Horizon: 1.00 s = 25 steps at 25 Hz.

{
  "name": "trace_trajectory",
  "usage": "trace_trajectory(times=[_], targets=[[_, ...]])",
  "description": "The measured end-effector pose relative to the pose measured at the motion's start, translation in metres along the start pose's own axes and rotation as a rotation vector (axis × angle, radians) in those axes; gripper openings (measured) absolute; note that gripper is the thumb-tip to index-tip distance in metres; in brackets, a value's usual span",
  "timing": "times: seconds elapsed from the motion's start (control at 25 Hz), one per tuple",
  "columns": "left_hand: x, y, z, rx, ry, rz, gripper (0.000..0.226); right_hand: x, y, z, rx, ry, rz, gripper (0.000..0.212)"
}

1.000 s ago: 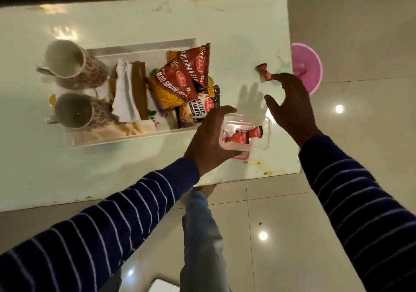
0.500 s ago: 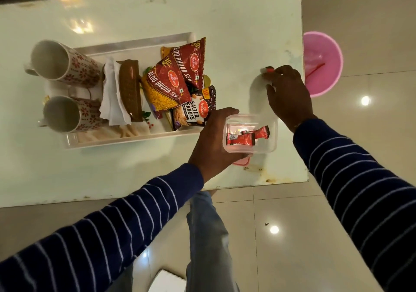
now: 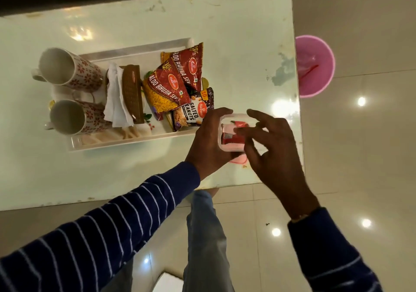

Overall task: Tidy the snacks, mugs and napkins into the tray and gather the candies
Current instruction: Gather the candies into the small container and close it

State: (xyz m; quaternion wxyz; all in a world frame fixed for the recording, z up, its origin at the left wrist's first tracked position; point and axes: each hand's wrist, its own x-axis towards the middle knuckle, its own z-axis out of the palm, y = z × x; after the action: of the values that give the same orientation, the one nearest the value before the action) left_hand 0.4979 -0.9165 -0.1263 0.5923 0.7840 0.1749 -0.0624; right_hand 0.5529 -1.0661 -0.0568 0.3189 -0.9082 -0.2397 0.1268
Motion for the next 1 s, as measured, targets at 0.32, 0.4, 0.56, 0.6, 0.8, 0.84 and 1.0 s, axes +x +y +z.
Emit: trace_trajectory(times=[0.32, 0.4, 0.56, 0.6, 0.8, 0.84, 1.0], targets=[[-0.028, -0.017, -0.038, 0.002, -0.059, -0.028, 0.088, -0.031, 0.033, 0.035, 0.063, 0.205, 0.425, 0.041], [-0.039, -0.022, -0.052, 0.056, -0.085, -0.004, 0.087, -0.033, 0.038, 0.058, -0.06, -0.186, 0.399, 0.061], [-0.061, -0.037, -0.075, 0.217, -0.185, -0.002, 0.089, -0.041, 0.044, 0.091, -0.35, -0.422, 0.201, 0.086], [-0.066, -0.043, -0.08, 0.248, -0.204, -0.009, 0.089, -0.041, 0.044, 0.094, -0.353, -0.383, 0.219, 0.086], [-0.083, -0.06, -0.093, 0.258, -0.187, -0.051, 0.087, -0.036, 0.033, 0.105, -0.272, -0.145, 0.352, 0.056], [-0.085, -0.061, -0.095, 0.243, -0.17, -0.051, 0.087, -0.034, 0.029, 0.107, -0.26, -0.126, 0.37, 0.053], [-0.088, -0.06, -0.099, 0.209, -0.121, -0.06, 0.088, -0.028, 0.017, 0.106, -0.07, -0.006, 0.508, 0.054]])
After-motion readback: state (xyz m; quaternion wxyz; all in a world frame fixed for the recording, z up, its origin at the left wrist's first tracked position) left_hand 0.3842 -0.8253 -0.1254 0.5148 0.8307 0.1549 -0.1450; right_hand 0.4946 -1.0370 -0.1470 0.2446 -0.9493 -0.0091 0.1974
